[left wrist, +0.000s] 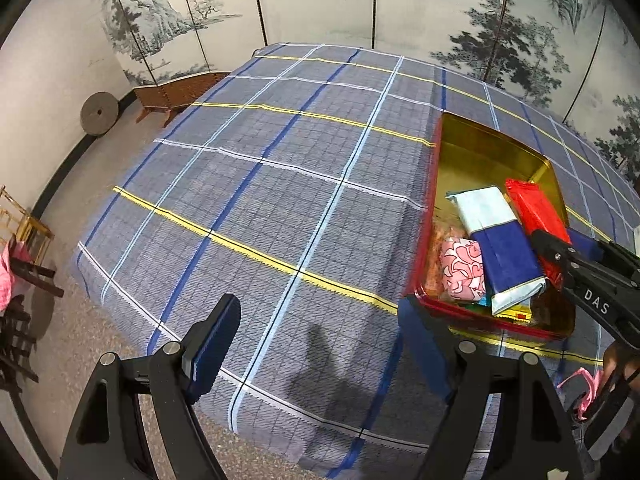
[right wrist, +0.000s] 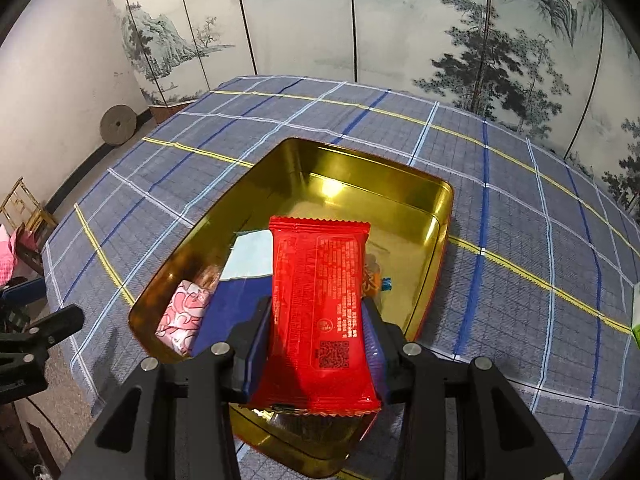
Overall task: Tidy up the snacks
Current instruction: 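Carry the red packet into the tin and release it with the right gripper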
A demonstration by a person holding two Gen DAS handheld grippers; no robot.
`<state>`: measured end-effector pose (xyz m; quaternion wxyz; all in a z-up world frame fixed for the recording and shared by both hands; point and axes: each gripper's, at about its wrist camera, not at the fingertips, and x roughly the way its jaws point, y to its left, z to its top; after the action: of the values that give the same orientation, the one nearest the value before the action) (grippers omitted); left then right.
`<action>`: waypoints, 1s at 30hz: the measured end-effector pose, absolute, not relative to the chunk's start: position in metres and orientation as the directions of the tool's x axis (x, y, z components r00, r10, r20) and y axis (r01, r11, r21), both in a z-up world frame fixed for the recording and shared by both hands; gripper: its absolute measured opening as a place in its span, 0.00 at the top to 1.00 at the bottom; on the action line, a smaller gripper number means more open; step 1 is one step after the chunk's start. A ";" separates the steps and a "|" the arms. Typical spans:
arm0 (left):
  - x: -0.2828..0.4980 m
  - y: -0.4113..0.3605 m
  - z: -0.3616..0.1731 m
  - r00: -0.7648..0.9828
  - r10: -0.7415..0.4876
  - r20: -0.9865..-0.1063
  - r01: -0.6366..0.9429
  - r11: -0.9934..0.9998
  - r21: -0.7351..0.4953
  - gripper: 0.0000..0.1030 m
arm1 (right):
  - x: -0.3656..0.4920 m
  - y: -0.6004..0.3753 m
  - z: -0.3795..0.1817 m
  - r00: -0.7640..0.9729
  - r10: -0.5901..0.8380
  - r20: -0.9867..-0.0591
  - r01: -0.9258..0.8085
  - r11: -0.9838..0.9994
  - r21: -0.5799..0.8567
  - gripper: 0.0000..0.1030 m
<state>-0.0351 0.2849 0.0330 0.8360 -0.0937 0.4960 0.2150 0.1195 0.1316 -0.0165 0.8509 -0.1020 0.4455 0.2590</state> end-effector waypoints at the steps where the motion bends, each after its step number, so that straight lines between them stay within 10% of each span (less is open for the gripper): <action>1: -0.036 0.285 0.034 0.416 0.268 -0.869 -0.454 0.889 0.057 0.24 | 0.120 0.132 -0.017 0.468 0.352 -0.811 -0.530 0.846 0.061 0.58; 20: -0.037 0.271 0.036 0.415 0.263 -0.871 -0.440 0.896 0.061 0.24 | 0.122 0.138 -0.029 0.479 0.318 -0.818 -0.518 0.855 0.028 0.54; 30: -0.035 0.258 0.038 0.415 0.274 -0.868 -0.432 0.898 0.077 0.23 | 0.109 0.125 -0.017 0.493 0.336 -0.802 -0.508 0.860 0.047 0.30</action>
<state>-0.0353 0.2581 0.0377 0.8372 -0.0793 0.4982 0.2110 0.1092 0.1254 -0.0170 0.8585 -0.0981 0.4392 0.2458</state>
